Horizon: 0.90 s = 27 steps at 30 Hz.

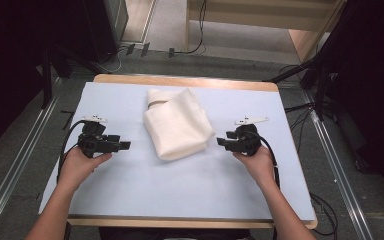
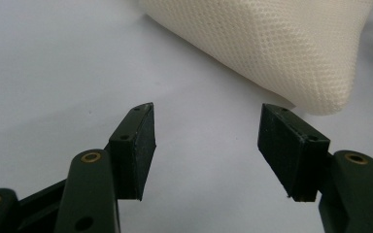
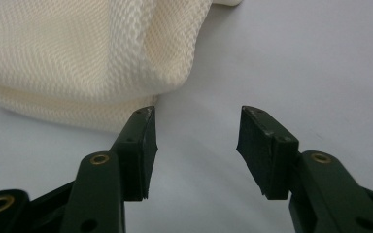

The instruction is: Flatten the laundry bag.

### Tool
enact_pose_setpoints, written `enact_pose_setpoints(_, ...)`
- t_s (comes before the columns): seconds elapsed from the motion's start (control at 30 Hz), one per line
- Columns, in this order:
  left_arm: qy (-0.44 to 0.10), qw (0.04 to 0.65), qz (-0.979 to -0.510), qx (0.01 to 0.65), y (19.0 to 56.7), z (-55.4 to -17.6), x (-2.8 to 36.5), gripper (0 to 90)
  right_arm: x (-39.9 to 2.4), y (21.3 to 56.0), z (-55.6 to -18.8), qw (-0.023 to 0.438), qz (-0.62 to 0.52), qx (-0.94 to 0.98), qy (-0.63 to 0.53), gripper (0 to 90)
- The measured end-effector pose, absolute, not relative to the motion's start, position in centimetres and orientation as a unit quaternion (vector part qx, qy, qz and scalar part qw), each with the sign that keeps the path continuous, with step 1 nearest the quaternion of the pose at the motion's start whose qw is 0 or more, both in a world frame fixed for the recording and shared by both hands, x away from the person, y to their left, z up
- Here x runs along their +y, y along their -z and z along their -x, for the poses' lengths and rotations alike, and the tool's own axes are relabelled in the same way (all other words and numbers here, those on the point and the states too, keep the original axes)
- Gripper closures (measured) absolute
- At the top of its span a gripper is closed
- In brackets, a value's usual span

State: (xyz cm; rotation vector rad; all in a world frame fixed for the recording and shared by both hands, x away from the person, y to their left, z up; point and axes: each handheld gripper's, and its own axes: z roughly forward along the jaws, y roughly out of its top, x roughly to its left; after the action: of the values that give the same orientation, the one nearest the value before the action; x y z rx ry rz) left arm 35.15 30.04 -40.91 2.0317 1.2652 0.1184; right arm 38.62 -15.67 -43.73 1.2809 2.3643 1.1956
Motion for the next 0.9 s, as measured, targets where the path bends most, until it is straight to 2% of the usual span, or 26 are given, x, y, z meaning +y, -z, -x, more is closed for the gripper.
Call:
enact_pose_setpoints(0.13, -0.051, 0.36, -0.789, 0.495, 40.9, -34.9, 30.1, 39.4, -15.2, 43.6, -39.2, 0.096, -0.435, 0.8, -0.402, 54.1)
enact_pose_setpoints(0.3, -0.056, 0.356, -0.791, 0.495, 41.0, -34.7, 30.3, 38.6, -14.8, 43.5, -39.8, 0.089, -0.434, 0.797, -0.409, 63.0)
enact_pose_setpoints(0.33, -0.058, 0.356, -0.791, 0.495, 41.0, -34.7, 30.3, 38.6, -14.7, 43.5, -40.1, 0.086, -0.44, 0.793, -0.412, 68.0)
enact_pose_setpoints(0.37, -0.058, 0.356, -0.791, 0.495, 41.0, -34.7, 30.3, 38.6, -14.7, 43.5, -40.1, 0.086, -0.44, 0.793, -0.412, 68.0)
enact_pose_setpoints(0.4, -0.061, 0.356, -0.792, 0.493, 40.9, -34.6, 30.4, 38.7, -14.7, 43.5, -40.3, 0.077, -0.44, 0.793, -0.414, 76.7)
enact_pose_setpoints(0.47, -0.062, 0.358, -0.79, 0.493, 40.9, -34.6, 30.5, 38.7, -14.8, 43.4, -40.3, 0.071, -0.438, 0.794, -0.416, 78.6)
enact_pose_setpoints(0.53, -0.063, 0.359, -0.788, 0.496, 40.8, -34.6, 30.7, 38.6, -15.0, 42.8, -40.0, 0.066, -0.431, 0.796, -0.419, 84.8)
enact_pose_setpoints(0.7, -0.064, 0.359, -0.787, 0.498, 40.8, -34.6, 31.0, 38.8, -15.5, 43.0, -39.9, 0.068, -0.434, 0.803, -0.404, 90.0)
enact_pose_setpoints(0.83, -0.063, 0.356, -0.788, 0.499, 40.7, -34.7, 30.8, 38.9, -14.7, 44.7, -41.1, 0.035, -0.454, 0.799, -0.393, 90.0)
enact_pose_setpoints(0.9, -0.071, 0.35, -0.79, 0.499, 40.6, -34.6, 30.8, 38.9, -14.1, 45.1, -41.4, 0.034, -0.453, 0.802, -0.387, 90.0)
